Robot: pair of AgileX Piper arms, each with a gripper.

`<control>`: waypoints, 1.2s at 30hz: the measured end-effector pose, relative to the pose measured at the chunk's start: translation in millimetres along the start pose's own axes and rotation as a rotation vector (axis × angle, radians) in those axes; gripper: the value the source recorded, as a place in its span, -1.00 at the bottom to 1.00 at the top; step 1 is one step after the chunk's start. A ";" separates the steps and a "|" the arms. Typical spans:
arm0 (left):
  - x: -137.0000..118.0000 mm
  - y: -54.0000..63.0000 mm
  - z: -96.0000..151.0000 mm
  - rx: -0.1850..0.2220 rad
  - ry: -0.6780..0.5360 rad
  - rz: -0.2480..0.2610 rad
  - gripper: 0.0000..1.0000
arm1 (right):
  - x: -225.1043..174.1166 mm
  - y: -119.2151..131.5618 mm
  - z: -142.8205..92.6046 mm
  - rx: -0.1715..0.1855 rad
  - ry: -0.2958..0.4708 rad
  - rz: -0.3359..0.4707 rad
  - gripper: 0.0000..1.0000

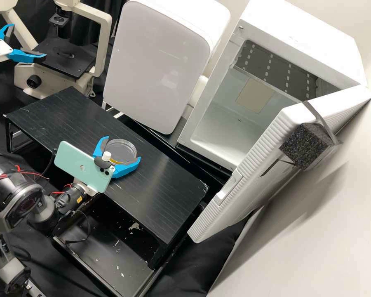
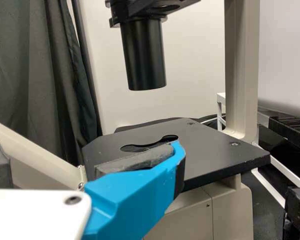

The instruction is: Place the petri dish in the incubator

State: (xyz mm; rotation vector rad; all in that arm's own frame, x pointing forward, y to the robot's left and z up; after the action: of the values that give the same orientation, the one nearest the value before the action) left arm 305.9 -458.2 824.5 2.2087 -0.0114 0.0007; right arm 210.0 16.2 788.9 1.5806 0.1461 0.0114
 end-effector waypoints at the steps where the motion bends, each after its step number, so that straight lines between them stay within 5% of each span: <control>1: 0.0 0.0 0.0 0.000 0.000 0.000 1.00 | -1.1 3.5 0.7 0.005 -0.001 0.006 -1.00; 6: 0.0 0.0 0.0 0.000 0.000 0.000 1.00 | -9.1 25.1 8.5 0.032 -0.023 0.052 -1.00; 12: 0.0 0.0 0.0 0.000 0.000 0.000 1.00 | -9.0 67.9 23.8 0.041 -0.067 0.211 -1.00; 24: 0.0 0.0 0.0 0.000 0.000 0.000 1.00 | 49.5 119.2 70.9 0.009 -0.150 0.370 -1.00; 29: 0.0 0.0 0.0 0.000 0.000 0.000 1.00 | 68.4 133.2 87.4 0.029 -0.179 0.444 -1.00; 36: 0.0 0.0 0.0 0.000 0.000 0.000 1.00 | 90.1 147.4 87.7 -0.009 -0.143 0.484 -1.00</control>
State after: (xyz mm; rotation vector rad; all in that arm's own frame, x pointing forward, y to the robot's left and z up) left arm 305.9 -458.2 824.5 2.2087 -0.0114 0.0007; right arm 320.6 -63.2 926.7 1.5692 -0.3493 0.2753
